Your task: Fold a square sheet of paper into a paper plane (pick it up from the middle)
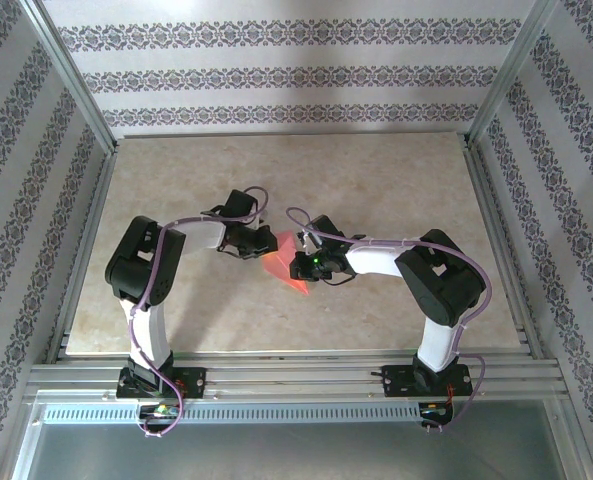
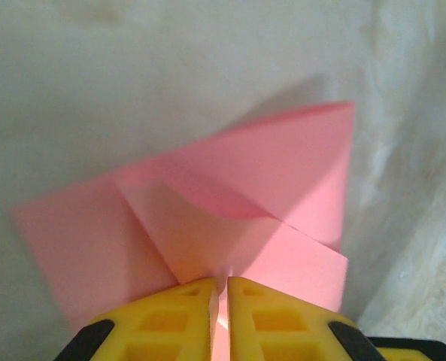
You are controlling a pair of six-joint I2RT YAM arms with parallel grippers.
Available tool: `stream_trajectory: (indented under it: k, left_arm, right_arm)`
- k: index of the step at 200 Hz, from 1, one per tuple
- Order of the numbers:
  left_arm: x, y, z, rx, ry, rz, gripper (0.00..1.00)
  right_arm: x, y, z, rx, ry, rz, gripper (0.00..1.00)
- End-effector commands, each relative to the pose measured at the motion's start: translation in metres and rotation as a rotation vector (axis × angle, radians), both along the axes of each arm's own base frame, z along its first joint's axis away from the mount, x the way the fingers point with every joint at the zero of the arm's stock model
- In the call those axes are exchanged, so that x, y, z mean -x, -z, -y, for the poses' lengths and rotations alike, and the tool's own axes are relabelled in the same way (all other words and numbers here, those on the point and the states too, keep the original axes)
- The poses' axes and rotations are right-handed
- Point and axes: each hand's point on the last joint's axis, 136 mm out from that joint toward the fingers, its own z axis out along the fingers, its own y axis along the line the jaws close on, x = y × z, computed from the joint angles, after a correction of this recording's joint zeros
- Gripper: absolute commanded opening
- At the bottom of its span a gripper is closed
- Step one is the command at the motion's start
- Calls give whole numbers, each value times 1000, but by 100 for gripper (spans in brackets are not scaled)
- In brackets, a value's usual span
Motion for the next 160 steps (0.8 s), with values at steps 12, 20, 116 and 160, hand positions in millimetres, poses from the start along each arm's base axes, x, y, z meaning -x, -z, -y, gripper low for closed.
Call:
stream_trajectory:
  k: [12,20,116,160]
  left_arm:
    - [-24,17,-47,-118,-81,0,16]
    - [-28,15,-48,-120,-79,5,16]
    - [-7,-65,-24,-29,-60,159,18]
    - [7,-51,6,40,-6,112,18]
  right_arm:
    - [32,40,38,172,13,-144,11]
    - [32,40,38,172,13,-144,11]
    - [33,37,35,163,11,-151,12]
    - [34,38,33,159,5,-155,12]
